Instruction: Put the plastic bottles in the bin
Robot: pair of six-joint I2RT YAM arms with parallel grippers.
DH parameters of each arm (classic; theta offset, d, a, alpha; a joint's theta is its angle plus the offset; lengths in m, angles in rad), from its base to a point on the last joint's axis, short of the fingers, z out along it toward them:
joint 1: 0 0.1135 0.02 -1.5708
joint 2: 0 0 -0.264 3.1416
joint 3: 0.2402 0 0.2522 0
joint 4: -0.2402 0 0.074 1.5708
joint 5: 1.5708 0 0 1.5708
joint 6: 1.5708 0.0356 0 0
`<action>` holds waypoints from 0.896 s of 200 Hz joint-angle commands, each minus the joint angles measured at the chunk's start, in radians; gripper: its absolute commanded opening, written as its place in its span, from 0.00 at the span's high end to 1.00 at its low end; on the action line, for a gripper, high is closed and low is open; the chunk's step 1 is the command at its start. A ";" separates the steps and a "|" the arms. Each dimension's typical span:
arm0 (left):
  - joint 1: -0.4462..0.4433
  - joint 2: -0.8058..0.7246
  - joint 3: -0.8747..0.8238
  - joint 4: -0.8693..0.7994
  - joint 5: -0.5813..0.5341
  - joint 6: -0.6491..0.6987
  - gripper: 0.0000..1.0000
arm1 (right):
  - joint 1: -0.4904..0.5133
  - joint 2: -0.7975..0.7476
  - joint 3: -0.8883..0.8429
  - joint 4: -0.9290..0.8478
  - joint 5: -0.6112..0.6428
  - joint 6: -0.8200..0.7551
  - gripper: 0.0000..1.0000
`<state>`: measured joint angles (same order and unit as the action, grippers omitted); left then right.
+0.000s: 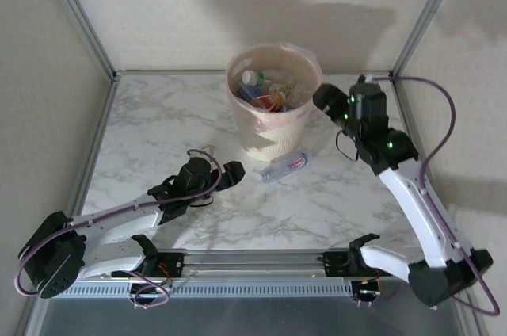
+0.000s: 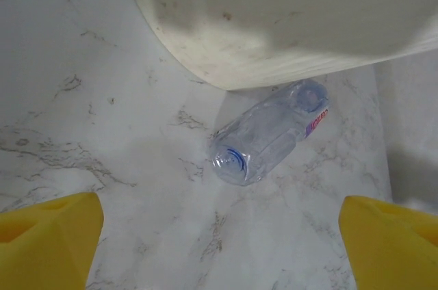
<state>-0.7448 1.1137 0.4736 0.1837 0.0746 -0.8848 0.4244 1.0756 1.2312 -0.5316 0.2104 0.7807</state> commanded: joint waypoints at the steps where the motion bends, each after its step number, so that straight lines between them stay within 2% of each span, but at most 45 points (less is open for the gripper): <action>1: -0.004 -0.027 -0.009 0.025 -0.039 -0.021 0.13 | -0.006 -0.067 -0.172 -0.045 0.029 0.063 0.19; 23: -0.004 -0.056 -0.016 0.022 -0.054 -0.049 0.15 | -0.009 -0.103 -0.335 0.009 -0.053 0.130 0.21; 56: -0.001 -0.137 -0.024 -0.024 -0.101 -0.079 0.15 | -0.010 -0.089 -0.528 0.188 -0.180 0.221 0.20; 77: 0.005 -0.183 -0.027 -0.055 -0.114 -0.086 0.15 | -0.010 -0.032 -0.574 0.263 -0.222 0.252 0.19; 120: 0.016 -0.213 -0.051 -0.064 -0.108 -0.104 0.15 | -0.018 0.055 -0.585 0.326 -0.211 0.284 0.21; 148: 0.018 -0.200 -0.066 -0.041 -0.091 -0.121 0.16 | -0.062 0.125 -0.577 0.368 -0.208 0.258 0.44; 179: 0.018 -0.195 -0.072 -0.041 -0.081 -0.126 0.17 | -0.142 0.231 -0.573 0.461 -0.256 0.192 0.55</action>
<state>-0.7361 0.9180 0.4149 0.1444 -0.0147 -0.9955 0.3302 1.2453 0.6487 -0.1677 -0.0093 1.0225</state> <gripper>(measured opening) 0.835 0.475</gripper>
